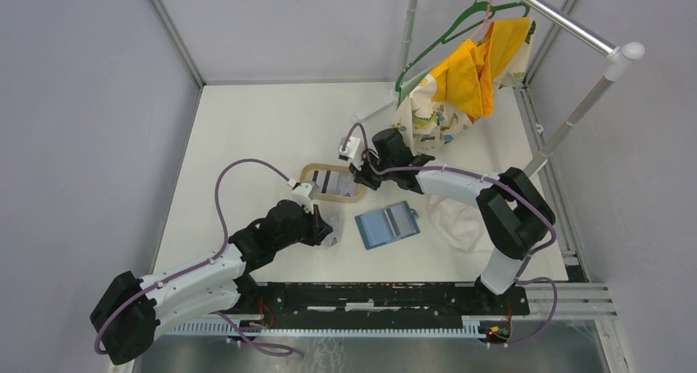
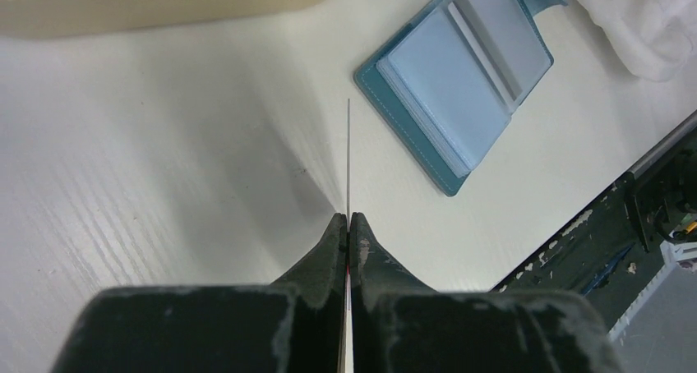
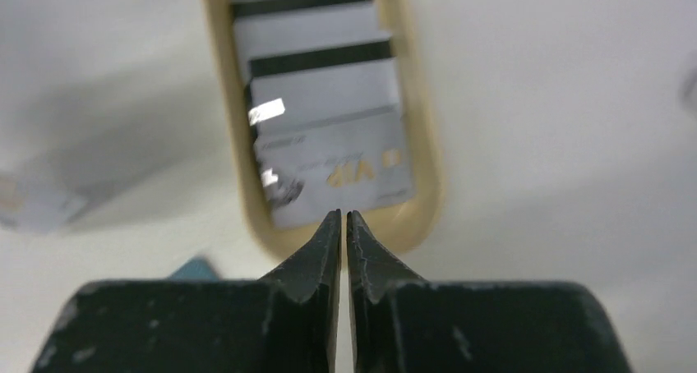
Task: Put the credit cards into the card holder
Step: Move the storage box to the center of the board, then insert the credit card into the card holder.
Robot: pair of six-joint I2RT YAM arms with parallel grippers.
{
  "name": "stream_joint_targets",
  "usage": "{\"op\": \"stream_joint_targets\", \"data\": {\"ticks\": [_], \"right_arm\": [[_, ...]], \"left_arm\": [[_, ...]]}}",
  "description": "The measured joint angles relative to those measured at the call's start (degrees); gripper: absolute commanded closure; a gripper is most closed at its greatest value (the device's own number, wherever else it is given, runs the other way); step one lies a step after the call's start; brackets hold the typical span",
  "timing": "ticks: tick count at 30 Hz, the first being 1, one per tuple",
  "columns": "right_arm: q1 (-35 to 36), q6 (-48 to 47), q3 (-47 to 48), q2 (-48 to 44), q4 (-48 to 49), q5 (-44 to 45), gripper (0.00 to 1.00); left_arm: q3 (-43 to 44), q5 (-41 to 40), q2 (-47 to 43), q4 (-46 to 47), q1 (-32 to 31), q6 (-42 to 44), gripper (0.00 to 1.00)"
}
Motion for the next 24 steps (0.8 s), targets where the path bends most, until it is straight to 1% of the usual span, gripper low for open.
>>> {"op": "stream_joint_targets", "data": {"ticks": [5, 7, 10, 13, 16, 19, 21, 24], "right_arm": [[-0.07, 1.49, 12.28, 5.73, 1.57, 1.31, 0.87], [-0.15, 0.63, 13.90, 5.79, 0.57, 0.90, 0.84], [-0.24, -4.52, 13.81, 3.28, -4.85, -0.42, 0.80], [-0.72, -9.46, 8.15, -4.09, -9.68, -1.51, 0.69], [-2.99, -12.20, -1.31, -15.34, -12.66, -4.42, 0.65], [-8.04, -12.96, -9.14, -23.43, -12.92, -7.23, 0.62], [-13.00, -12.92, -13.53, -26.34, -12.79, -9.77, 0.61], [-19.58, -12.76, -16.41, -26.29, -13.99, -12.55, 0.57]], "left_arm": [[0.00, -0.15, -1.46, 0.24, 0.04, -1.86, 0.98], [-0.22, 0.37, -1.77, 2.51, 0.15, -4.26, 0.98], [-1.97, 1.66, -1.88, 9.14, 0.31, -9.03, 0.98], [-5.38, 2.93, -0.57, 18.38, 0.31, -14.80, 0.98], [-7.21, 3.61, 3.63, 26.40, 0.28, -19.56, 0.98], [-7.52, 4.20, 10.64, 36.76, -0.57, -23.80, 0.98], [-7.48, 4.07, 15.28, 43.04, -2.34, -25.75, 0.98], [-6.91, 2.78, 23.19, 51.19, -6.49, -27.76, 0.98]]}}
